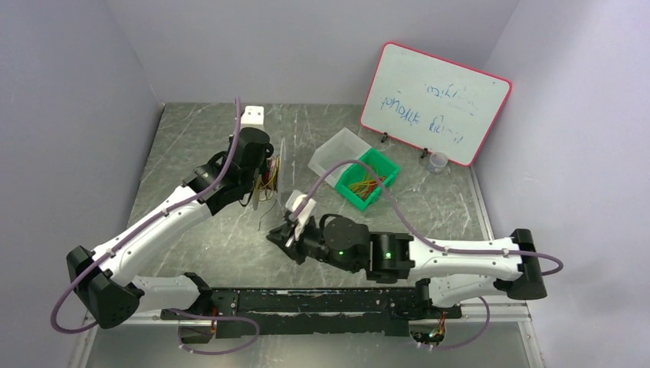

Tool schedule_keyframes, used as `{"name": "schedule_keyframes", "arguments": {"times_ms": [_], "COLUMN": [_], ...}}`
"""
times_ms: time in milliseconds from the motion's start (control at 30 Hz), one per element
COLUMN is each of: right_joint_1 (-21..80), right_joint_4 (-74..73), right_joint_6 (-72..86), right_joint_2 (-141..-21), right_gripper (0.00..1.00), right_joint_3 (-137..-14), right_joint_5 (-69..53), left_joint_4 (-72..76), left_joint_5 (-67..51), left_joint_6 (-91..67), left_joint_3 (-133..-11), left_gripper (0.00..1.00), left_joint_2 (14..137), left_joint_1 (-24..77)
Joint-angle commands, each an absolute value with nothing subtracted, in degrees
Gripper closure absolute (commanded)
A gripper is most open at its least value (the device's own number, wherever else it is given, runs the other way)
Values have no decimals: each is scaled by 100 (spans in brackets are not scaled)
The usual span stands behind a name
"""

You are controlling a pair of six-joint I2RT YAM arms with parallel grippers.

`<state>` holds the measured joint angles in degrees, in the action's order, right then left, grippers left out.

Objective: Wrap the cables

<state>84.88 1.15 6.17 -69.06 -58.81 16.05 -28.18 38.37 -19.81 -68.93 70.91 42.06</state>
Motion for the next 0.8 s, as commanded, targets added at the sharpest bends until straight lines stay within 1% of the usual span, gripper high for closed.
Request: {"name": "schedule_keyframes", "arguments": {"times_ms": [0,200,367,467,533,633,767], "right_joint_1": [8517,8437,8163,7796,7248,6649,6140], "right_joint_4": [-280,-1120,-1938,-2188,-2200,-1930,-1427], "right_joint_6": [828,1440,2006,2201,2333,2402,2412], "right_joint_2": [-6276,-5641,-5327,-5205,-5166,-5158,-5285], "right_gripper": [79,55,46,44,44,44,42], "right_joint_3": [-5820,-5600,-5517,-5394,-5232,-4888,-4471], "right_joint_5": [3030,4156,4260,3818,3237,2349,1427], "left_joint_4": [-2277,-2221,-2220,-2205,-2245,-2312,-2405], "left_joint_5": [3941,3854,3581,3306,2998,2560,1888], "left_joint_6": [-1784,-1649,-1608,-1603,-1635,-1702,-1813], "left_joint_3": [-7065,-7235,-7473,-7665,-7862,-8119,-8421], "left_gripper": [93,93,93,93,93,93,93], "left_joint_2": [6753,6554,6427,6337,6297,6254,6285], "left_joint_1": [4188,4182,4123,4040,3933,3669,3258]}}
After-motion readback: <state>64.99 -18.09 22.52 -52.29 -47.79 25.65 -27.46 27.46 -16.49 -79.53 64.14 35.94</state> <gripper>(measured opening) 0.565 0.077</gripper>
